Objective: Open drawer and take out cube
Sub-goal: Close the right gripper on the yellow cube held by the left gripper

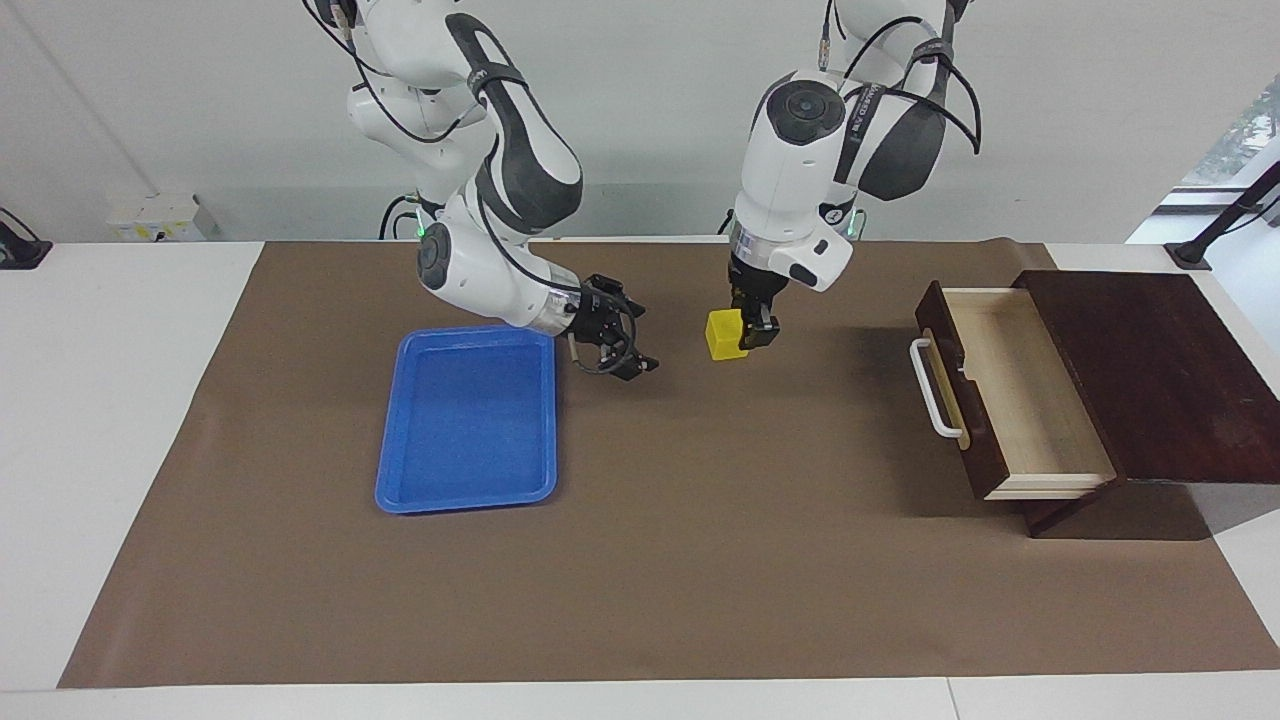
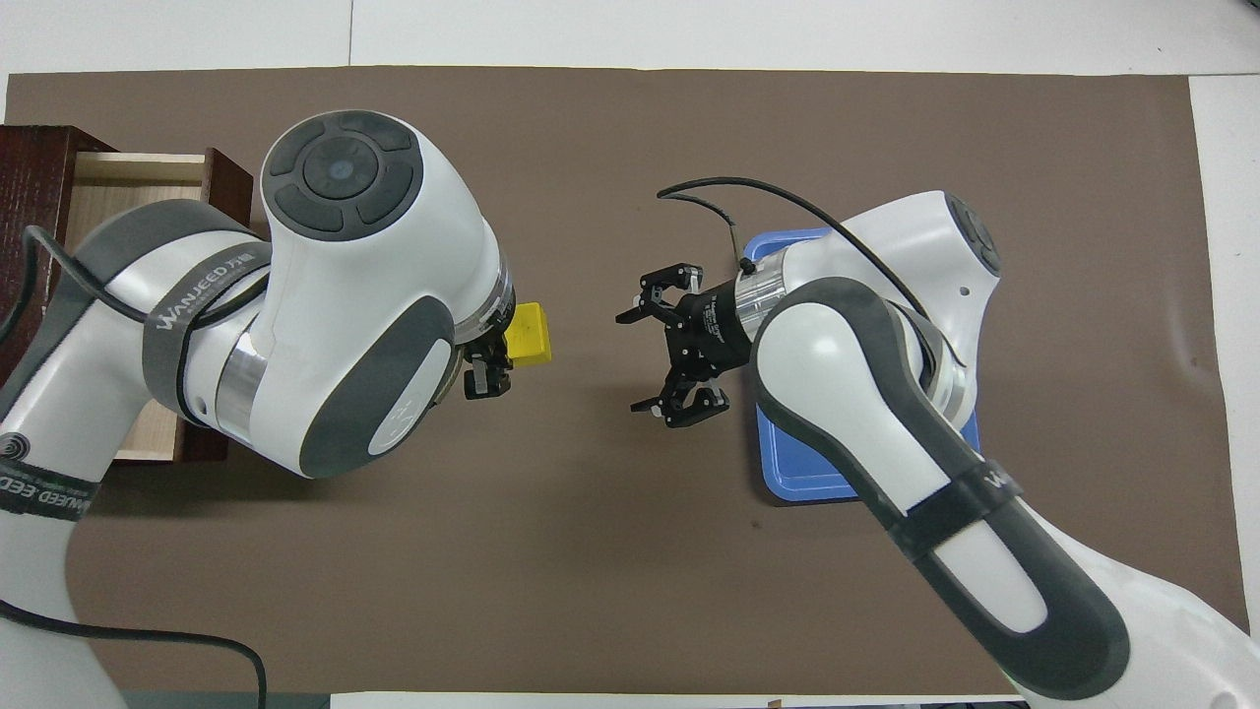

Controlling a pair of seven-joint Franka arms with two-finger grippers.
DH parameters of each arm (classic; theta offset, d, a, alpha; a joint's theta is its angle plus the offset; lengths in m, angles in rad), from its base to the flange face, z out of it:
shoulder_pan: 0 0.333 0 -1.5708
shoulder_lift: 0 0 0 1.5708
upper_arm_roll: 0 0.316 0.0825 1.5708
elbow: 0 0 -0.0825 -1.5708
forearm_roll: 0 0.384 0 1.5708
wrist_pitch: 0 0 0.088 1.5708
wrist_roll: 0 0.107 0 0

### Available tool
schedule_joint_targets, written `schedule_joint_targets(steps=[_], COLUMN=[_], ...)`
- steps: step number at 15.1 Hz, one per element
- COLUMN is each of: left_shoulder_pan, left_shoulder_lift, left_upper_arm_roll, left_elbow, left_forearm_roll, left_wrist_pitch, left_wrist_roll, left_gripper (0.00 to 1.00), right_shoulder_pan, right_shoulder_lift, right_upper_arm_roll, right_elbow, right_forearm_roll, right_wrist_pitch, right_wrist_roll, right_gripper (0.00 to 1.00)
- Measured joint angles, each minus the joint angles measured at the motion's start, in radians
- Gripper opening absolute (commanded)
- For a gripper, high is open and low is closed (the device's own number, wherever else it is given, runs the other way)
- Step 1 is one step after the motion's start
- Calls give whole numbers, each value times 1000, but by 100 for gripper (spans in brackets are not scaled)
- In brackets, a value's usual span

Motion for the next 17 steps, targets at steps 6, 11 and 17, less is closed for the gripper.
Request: schedule_joint_targets(steps=[6, 11, 17], left_shoulder_pan=[0, 0, 0], left_shoulder_lift=[0, 0, 0], left_upper_arm_roll=[2, 4, 3], left_elbow=[0, -4, -5], left_forearm_roll=[0, 0, 0], left_wrist_pitch=[1, 6, 8], left_wrist_roll=[0, 0, 0], left_gripper=[0, 0, 0], right_shoulder_pan=[81, 88, 106], right_shoulder_lift=[116, 116, 92], right_upper_arm_roll=[-1, -2, 0], right_elbow=[163, 185, 185], right_forearm_roll=[12, -12, -12], right_wrist_pitch=[45, 44, 28], right_wrist_roll=[60, 60, 60], right_gripper=[100, 100, 100])
